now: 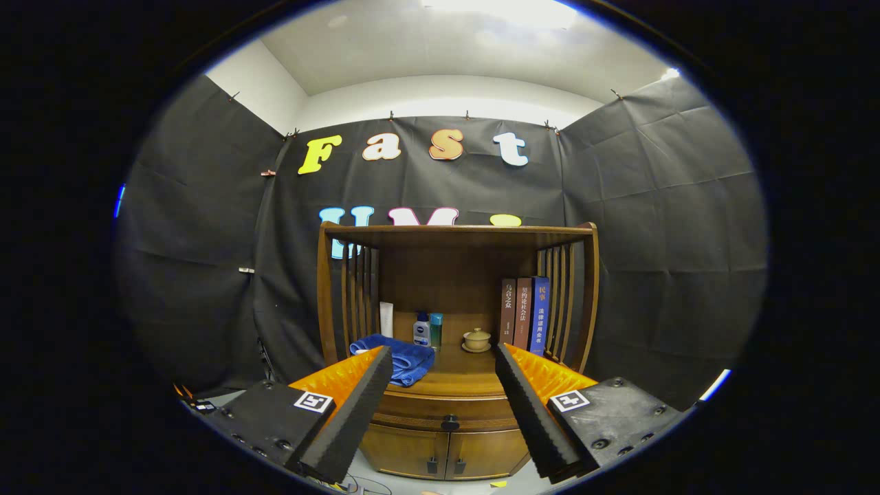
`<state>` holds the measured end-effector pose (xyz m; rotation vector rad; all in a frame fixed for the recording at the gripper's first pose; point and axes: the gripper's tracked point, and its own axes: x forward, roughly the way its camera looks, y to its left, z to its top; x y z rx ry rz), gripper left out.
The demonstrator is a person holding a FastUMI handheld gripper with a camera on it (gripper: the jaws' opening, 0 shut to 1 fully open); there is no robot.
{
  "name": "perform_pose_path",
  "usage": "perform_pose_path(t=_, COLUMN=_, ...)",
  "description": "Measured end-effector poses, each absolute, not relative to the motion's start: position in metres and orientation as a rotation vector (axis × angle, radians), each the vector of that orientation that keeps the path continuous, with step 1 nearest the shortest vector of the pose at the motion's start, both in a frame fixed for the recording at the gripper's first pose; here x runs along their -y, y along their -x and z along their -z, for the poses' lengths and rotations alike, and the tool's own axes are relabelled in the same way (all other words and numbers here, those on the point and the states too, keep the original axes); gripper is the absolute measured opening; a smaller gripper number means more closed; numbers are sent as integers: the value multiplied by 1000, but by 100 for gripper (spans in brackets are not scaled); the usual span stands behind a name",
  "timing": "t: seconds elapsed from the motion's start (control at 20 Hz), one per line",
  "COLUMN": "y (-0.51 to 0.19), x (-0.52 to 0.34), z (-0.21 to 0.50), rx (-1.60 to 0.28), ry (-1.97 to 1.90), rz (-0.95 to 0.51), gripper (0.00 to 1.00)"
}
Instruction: Pull open the drawer, take out the items inside it, and place them on the countertop above the cabinet.
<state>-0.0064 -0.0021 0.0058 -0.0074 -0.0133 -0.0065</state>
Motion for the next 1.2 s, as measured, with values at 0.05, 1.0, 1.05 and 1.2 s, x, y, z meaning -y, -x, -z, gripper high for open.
perform_pose_path(t=0.05, y=8, x=2, z=-7, rx=16, ry=8, rz=7, gripper=99)
perform_pose_path(t=1.0, y=-6, x=9, z=24, rx=-24, ry=-27, rz=19, gripper=99)
perform_pose_path(t=1.05, y=-12, x=8, z=33, rx=-38, ry=-32, rz=17, gripper=99)
perform_pose_path(t=1.2, y=-33, x=7, z=67, rx=-96, ry=-37, rz=14, gripper=99)
